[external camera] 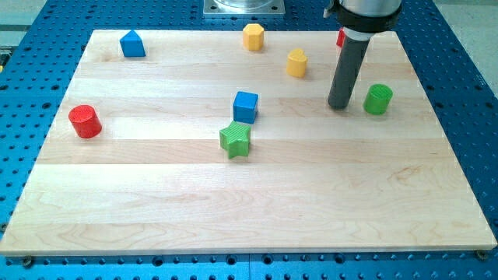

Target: Push the cube towards the bottom left corner

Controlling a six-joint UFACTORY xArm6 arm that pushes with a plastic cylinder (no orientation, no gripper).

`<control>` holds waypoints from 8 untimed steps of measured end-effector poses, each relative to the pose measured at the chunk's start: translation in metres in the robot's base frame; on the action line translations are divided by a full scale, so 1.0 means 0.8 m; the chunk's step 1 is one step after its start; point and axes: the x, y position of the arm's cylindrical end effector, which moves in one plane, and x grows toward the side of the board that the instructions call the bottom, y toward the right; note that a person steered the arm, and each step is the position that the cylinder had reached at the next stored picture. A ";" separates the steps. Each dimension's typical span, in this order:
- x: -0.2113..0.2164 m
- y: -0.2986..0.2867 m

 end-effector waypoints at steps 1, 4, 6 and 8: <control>-0.002 -0.036; -0.008 -0.195; -0.008 -0.196; 0.031 -0.207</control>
